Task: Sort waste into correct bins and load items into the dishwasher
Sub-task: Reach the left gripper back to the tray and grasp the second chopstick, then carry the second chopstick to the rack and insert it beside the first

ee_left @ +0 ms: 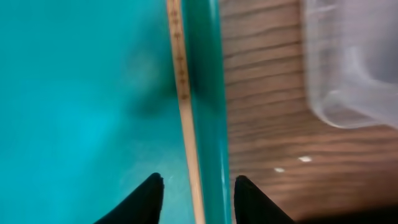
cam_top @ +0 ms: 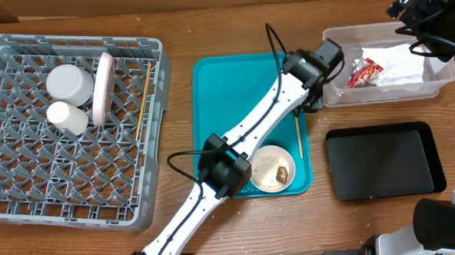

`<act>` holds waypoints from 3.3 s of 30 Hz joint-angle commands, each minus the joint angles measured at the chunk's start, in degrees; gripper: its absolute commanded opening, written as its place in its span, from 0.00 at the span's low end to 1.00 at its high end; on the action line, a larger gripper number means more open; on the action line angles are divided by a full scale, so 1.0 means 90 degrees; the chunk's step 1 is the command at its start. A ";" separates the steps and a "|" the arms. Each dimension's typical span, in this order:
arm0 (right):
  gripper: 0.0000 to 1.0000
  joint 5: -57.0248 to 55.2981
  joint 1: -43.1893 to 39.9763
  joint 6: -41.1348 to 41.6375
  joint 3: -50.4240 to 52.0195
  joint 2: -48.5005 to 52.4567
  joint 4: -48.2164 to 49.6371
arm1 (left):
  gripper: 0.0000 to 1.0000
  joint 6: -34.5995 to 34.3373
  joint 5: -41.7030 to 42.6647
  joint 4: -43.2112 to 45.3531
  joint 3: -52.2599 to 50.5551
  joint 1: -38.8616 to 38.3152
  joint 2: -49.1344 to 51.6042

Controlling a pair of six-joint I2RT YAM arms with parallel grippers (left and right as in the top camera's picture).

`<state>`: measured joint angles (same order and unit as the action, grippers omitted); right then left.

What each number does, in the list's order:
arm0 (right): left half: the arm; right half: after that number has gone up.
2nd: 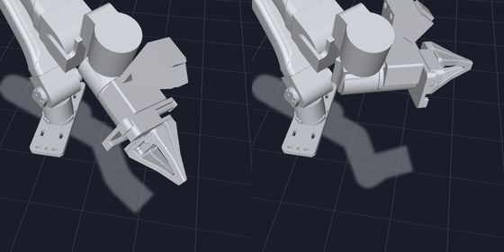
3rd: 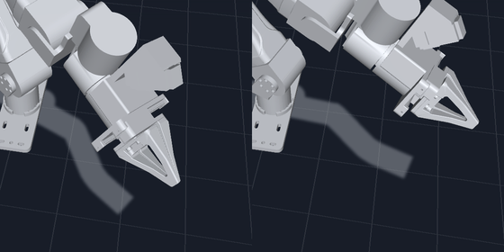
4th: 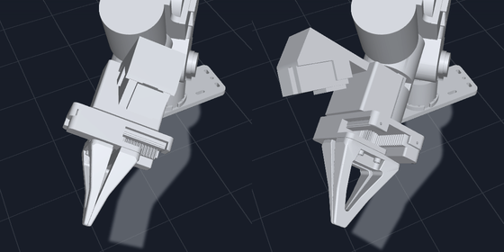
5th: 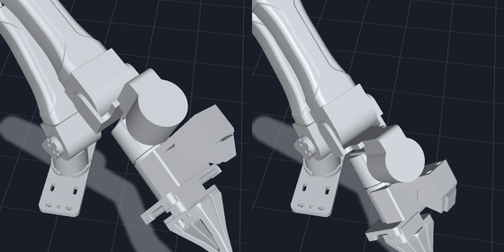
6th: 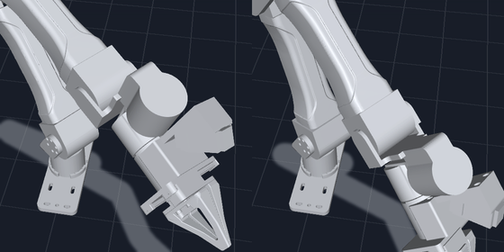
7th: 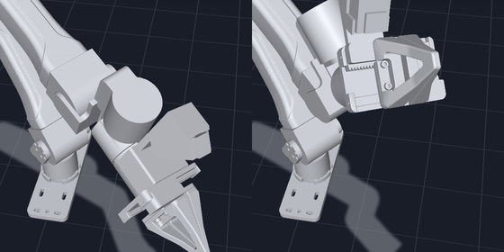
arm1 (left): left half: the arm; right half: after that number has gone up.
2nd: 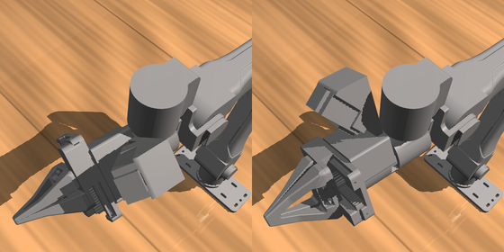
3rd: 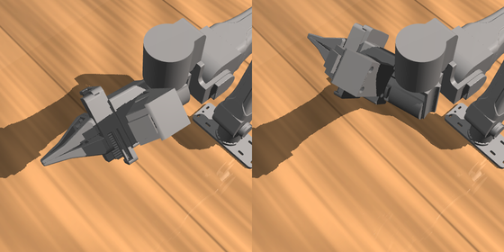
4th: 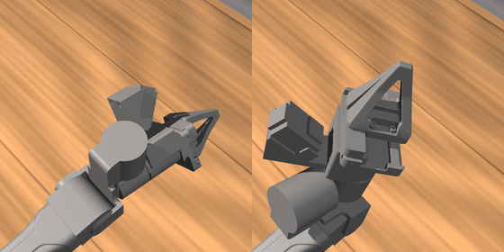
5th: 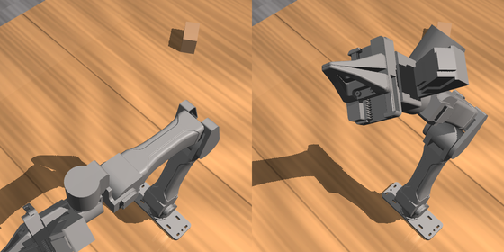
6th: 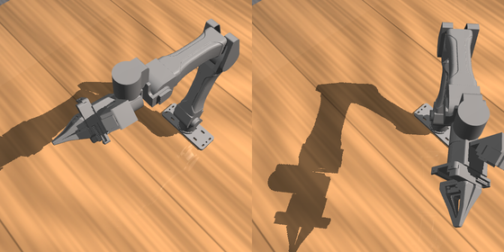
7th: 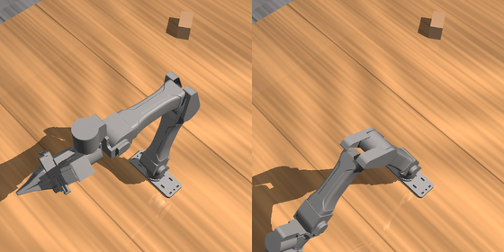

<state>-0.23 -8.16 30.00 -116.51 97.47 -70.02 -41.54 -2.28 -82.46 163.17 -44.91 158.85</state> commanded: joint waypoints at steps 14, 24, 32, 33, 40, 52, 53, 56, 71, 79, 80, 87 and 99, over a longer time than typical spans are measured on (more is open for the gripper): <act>1.00 -0.0017 0.0005 0.0000 -0.0061 -0.0007 0.0029 | 0.33 -0.0410 -0.0765 0.0347 -0.0410 0.0051 0.0141; 1.00 -0.0017 0.0005 0.0000 -0.0061 -0.0007 0.0029 | 0.27 -0.0415 -0.0619 0.0930 -0.0913 0.0066 0.0141; 1.00 -0.0017 0.0005 0.0000 -0.0061 -0.0007 0.0029 | 0.04 -0.0228 -0.0644 0.0855 -0.1078 0.0070 0.0141; 1.00 -0.0017 0.0005 0.0000 -0.0061 -0.0007 0.0029 | 0.04 -0.0136 -0.0624 0.0852 -0.1076 0.0075 0.0138; 1.00 -0.0017 0.0005 0.0000 -0.0061 -0.0007 0.0029 | 0.04 0.0816 -0.0571 0.0206 -0.0270 0.0330 -0.0556; 1.00 -0.0017 0.0005 0.0000 -0.0061 -0.0007 0.0029 | 0.04 0.2300 0.0913 -0.0690 0.0301 0.2191 -0.2885; 1.00 -0.0017 0.0005 0.0000 -0.0061 -0.0007 0.0029 | 0.04 0.2735 0.0852 -0.0882 0.0301 0.2380 -0.2977; 1.00 -0.0017 0.0005 0.0000 -0.0061 -0.0007 0.0029 | 0.04 0.3842 0.0136 -0.1603 0.0301 0.2943 -0.3128; 1.00 -0.0017 0.0005 0.0000 -0.0061 -0.0007 0.0029 | 0.04 0.5200 -0.0525 -0.1209 -0.1863 0.4636 -0.3099; 1.00 -0.0017 0.0005 0.0000 -0.0061 -0.0007 0.0029 | 0.11 0.5421 -0.0527 -0.0704 -0.2968 0.4714 -0.3099; 1.00 -0.0017 0.0005 0.0000 -0.0061 -0.0007 0.0029 | 0.15 0.5421 -0.0525 -0.0675 -0.3048 0.4714 -0.3099; 1.00 -0.0017 0.0005 0.0000 -0.0061 -0.0007 0.0029 | 0.76 0.5017 -0.0189 -0.0576 -0.2990 0.4711 -0.3128; 1.00 -0.0017 0.0005 0.0000 -0.0061 -0.0007 0.0029 | 0.79 0.4629 0.1773 -0.1596 -0.0826 0.4694 -0.3512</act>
<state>-0.23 -8.16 29.98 -116.51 97.47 -70.02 3.46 5.02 -96.47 150.95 -2.42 130.54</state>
